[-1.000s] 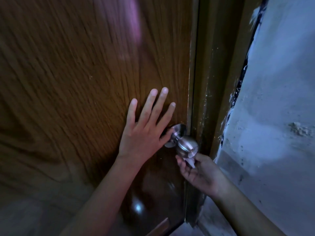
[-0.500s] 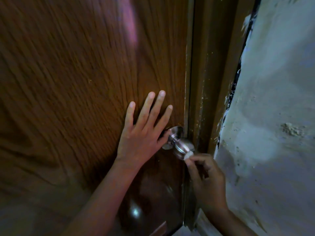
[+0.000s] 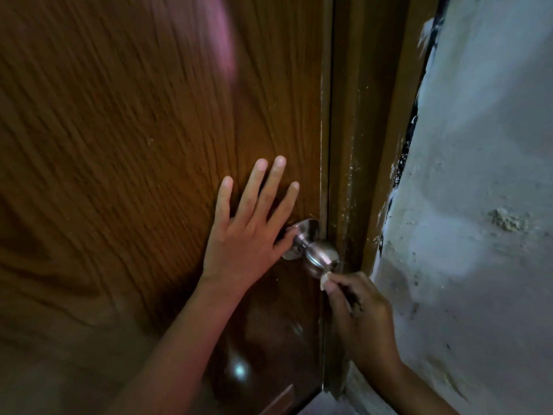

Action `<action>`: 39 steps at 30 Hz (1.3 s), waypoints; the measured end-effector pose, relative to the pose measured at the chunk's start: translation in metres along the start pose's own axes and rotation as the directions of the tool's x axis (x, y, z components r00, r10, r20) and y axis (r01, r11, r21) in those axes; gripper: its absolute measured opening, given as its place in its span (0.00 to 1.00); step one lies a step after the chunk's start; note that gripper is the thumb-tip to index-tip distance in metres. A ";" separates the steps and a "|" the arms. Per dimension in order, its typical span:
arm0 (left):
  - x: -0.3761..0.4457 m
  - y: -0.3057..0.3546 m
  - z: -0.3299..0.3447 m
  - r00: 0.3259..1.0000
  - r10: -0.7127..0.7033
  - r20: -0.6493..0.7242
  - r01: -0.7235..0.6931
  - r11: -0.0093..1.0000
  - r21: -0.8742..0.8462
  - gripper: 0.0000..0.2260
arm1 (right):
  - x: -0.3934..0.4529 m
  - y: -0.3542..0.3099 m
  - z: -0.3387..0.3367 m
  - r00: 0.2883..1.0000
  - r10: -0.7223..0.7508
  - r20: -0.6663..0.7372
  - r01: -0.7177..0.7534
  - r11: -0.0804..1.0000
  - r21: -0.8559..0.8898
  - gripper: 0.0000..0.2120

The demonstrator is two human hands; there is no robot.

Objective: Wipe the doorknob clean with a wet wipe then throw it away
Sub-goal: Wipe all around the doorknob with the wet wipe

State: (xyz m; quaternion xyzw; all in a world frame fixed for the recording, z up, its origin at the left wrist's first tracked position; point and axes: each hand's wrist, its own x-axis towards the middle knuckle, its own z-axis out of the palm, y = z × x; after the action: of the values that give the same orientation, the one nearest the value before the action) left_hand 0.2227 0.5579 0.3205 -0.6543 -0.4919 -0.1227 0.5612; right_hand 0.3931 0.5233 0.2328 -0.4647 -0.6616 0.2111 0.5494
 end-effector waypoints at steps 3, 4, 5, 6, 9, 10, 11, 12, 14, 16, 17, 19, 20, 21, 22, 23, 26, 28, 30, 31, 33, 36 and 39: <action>0.000 0.001 0.001 1.000 -0.004 -0.010 0.004 1.000 0.007 0.25 | 0.009 -0.007 -0.003 0.995 -0.100 0.024 0.100 0.995 -0.018 0.04; 0.000 0.000 0.001 1.000 -0.005 -0.012 0.005 1.000 0.010 0.25 | 0.013 -0.008 -0.004 0.992 -0.125 0.016 0.126 0.991 -0.044 0.05; 0.000 0.001 0.001 1.000 -0.005 -0.013 0.005 1.000 0.012 0.25 | 0.016 -0.008 -0.006 0.990 -0.139 -0.002 0.138 0.988 -0.064 0.05; 0.000 0.000 0.001 1.000 -0.004 -0.014 0.004 1.000 0.011 0.25 | 0.018 -0.007 -0.007 0.989 -0.144 -0.024 0.141 0.987 -0.073 0.04; 0.001 0.000 0.001 1.000 -0.006 -0.016 0.006 1.000 0.001 0.25 | 0.014 0.001 -0.008 0.993 -0.105 -0.055 0.101 0.992 -0.082 0.02; 0.000 0.000 0.000 1.000 -0.008 -0.015 0.008 1.000 0.000 0.25 | 0.012 0.003 -0.007 0.995 -0.081 -0.053 0.077 0.994 -0.078 0.02; 0.001 0.001 0.000 1.000 -0.006 -0.015 0.006 1.000 0.002 0.26 | 0.009 0.005 -0.007 0.997 -0.061 -0.049 0.057 0.996 -0.073 0.03; 0.001 0.001 0.000 1.000 -0.004 -0.012 0.004 1.000 0.006 0.26 | 0.007 0.006 -0.006 0.998 -0.045 -0.037 0.042 0.997 -0.070 0.03; 0.000 0.000 0.000 1.000 0.000 -0.007 0.000 1.000 0.014 0.26 | 0.004 0.006 -0.004 0.999 -0.043 0.015 0.044 0.995 -0.085 0.03; -0.001 0.001 0.001 1.000 0.000 -0.012 0.001 1.000 0.018 0.26 | 0.004 0.004 -0.004 0.994 -0.088 0.066 0.094 0.990 -0.106 0.03; -0.001 0.001 0.001 1.000 -0.001 -0.013 0.001 1.000 0.021 0.26 | 0.006 0.003 -0.005 0.989 -0.124 0.080 0.133 0.985 -0.114 0.03; -0.001 0.001 0.001 1.000 0.000 -0.011 0.000 1.000 0.021 0.25 | 0.012 0.000 -0.008 0.980 -0.188 0.069 0.195 0.972 -0.133 0.05; -0.001 0.001 0.001 1.000 0.000 -0.010 0.000 1.000 0.018 0.25 | 0.016 0.000 -0.009 0.978 -0.200 0.054 0.206 0.968 -0.142 0.07; 0.000 0.001 0.001 1.000 0.000 -0.010 0.001 1.000 0.015 0.25 | 0.020 0.000 -0.010 0.980 -0.197 0.040 0.201 0.967 -0.156 0.06; 0.000 0.001 0.000 1.000 -0.001 -0.012 0.001 1.000 0.015 0.25 | 0.021 0.002 -0.010 0.982 -0.188 0.032 0.190 0.967 -0.168 0.05; 0.000 0.001 0.000 1.000 -0.001 -0.014 0.001 1.000 0.015 0.25 | 0.020 0.004 -0.010 0.985 -0.170 0.024 0.172 0.969 -0.179 0.04; 0.000 0.001 0.000 1.000 -0.002 -0.022 0.002 1.000 0.012 0.25 | 0.011 0.008 -0.007 0.995 -0.096 -0.002 0.094 0.983 -0.157 0.03; 0.000 0.001 0.000 1.000 0.001 -0.019 -0.001 1.000 0.010 0.25 | 0.006 0.008 -0.006 0.996 -0.085 0.015 0.086 0.988 -0.130 0.04; 0.000 0.001 0.000 1.000 0.000 -0.023 0.000 1.000 0.014 0.25 | 0.005 0.005 -0.006 0.991 -0.123 0.049 0.128 0.985 -0.113 0.04; 0.000 0.001 0.000 1.000 -0.001 -0.028 0.002 1.000 0.023 0.25 | 0.006 0.003 -0.006 0.986 -0.153 0.064 0.159 0.981 -0.114 0.04; 0.000 0.001 0.000 1.000 -0.001 -0.030 0.002 1.000 0.031 0.25 | 0.011 0.000 -0.008 0.974 -0.214 0.076 0.223 0.967 -0.126 0.05; 0.000 0.000 0.001 1.000 -0.001 -0.027 0.002 1.000 0.030 0.25 | 0.020 0.002 -0.011 0.969 -0.241 0.047 0.246 0.954 -0.172 0.05; 0.000 0.001 0.000 1.000 0.006 -0.021 -0.005 0.999 0.036 0.25 | 0.017 0.007 -0.009 0.988 -0.155 -0.009 0.151 0.975 -0.162 0.03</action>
State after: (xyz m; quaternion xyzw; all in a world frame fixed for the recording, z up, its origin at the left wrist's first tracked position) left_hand 0.2230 0.5581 0.3200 -0.6442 -0.4861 -0.1193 0.5784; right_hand 0.4050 0.5388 0.2389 -0.4575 -0.7042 0.1088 0.5320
